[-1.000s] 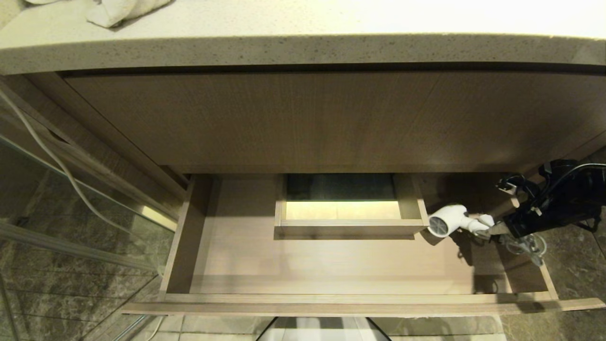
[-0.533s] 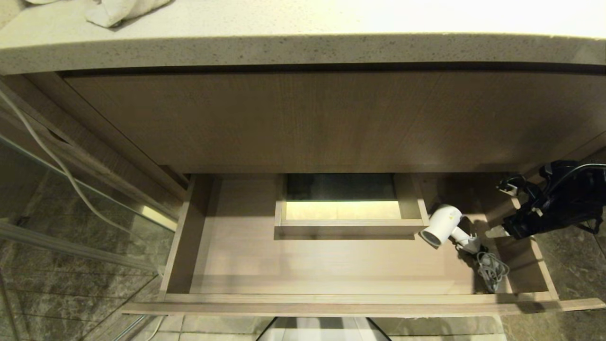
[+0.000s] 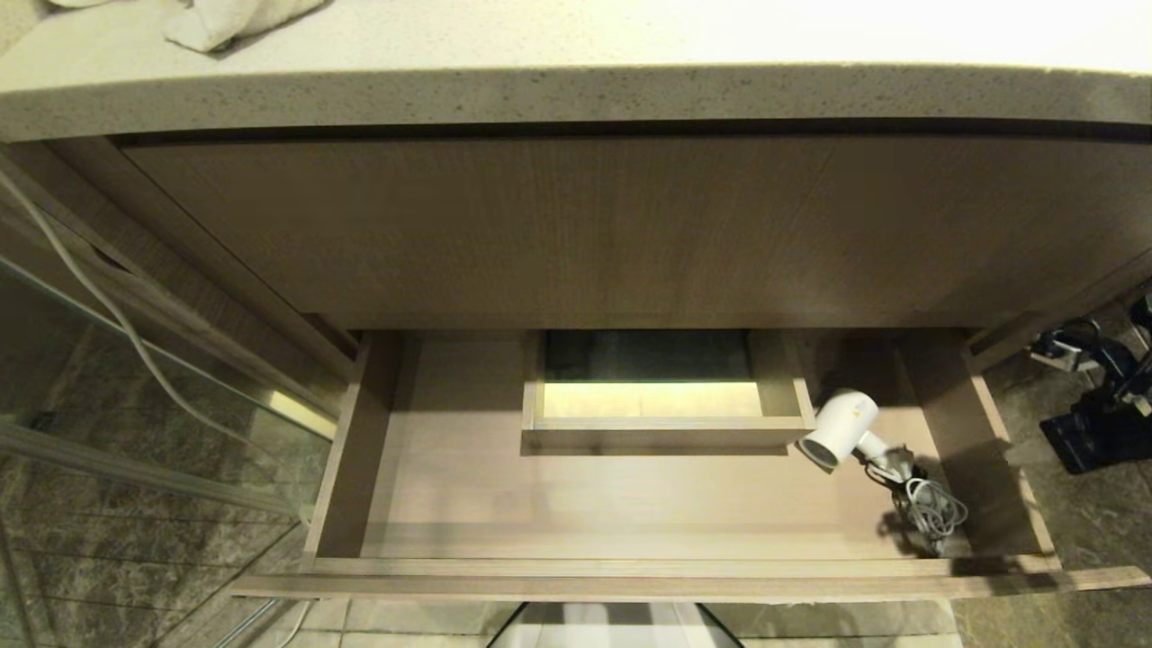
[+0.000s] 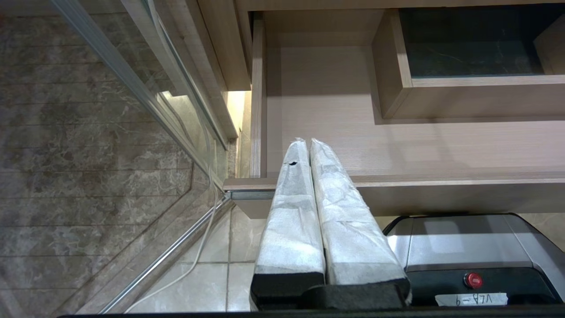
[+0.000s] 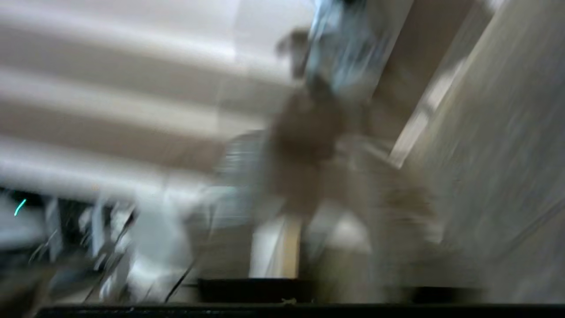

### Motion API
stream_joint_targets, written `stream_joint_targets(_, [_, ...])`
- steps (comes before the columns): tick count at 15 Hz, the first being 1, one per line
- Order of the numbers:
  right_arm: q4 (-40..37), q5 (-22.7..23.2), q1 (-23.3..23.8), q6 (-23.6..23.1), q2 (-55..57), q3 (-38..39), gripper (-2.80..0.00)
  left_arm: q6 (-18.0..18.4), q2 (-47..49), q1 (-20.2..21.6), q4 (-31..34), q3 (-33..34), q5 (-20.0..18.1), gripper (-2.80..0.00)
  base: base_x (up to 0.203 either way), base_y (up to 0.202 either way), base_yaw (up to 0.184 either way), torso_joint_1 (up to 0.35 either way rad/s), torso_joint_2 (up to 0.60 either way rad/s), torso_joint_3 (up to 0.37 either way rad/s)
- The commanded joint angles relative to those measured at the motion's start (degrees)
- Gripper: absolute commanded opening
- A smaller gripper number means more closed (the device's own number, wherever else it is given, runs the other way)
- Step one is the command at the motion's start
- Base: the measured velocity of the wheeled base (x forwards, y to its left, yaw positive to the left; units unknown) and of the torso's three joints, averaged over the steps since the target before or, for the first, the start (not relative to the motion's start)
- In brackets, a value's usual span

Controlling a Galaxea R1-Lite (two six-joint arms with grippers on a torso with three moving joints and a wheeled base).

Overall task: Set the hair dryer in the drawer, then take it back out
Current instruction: Put it into the drawer, then close the drawer

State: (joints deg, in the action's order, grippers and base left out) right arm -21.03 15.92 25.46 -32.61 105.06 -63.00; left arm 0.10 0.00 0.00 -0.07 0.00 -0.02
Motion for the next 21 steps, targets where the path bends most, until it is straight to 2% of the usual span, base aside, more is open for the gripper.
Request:
stream_joint_targets(1, [-5.78,-0.16,2.27,-3.13,-8.18,7.40,-2.80,-0.01,-0.09,0.00,-0.01,0.00,0.02,-2.80,0.000,0.000,0.000,0.000,0.00,0.000])
stream_joint_targets(4, [-12.55,-0.28,7.32,-10.72,-9.53,9.91,-2.80,-0.01,-0.09,0.00,-0.01,0.00,0.02,-2.80,0.000,0.000,0.000,0.000,0.00,0.000])
stream_joint_targets(6, [-12.75,-0.41,10.40,-13.54,-8.53,9.64,-2.80,-0.01,0.00,0.00,-0.01,0.00,0.02,-2.80,0.000,0.000,0.000,0.000,0.00,0.000])
stream_joint_targets(9, [-12.59,-1.29,13.88,-15.32,-3.46,9.52,-2.80,-0.01,-0.08,0.00,-0.01,0.00,0.02,-2.80,0.000,0.000,0.000,0.000,0.00,0.000])
stream_joint_targets(16, [-11.47,-2.88,13.53,-15.52,7.72,8.15,-2.80,-0.01,-0.09,0.00,-0.01,0.00,0.02,-2.80,0.000,0.000,0.000,0.000,0.00,0.000])
stream_joint_targets(21, [-11.39,-4.17,11.75,-15.47,11.19,7.99,-2.80,-0.01,-0.09,0.00,-0.01,0.00,0.02,-2.80,0.000,0.000,0.000,0.000,0.00,0.000])
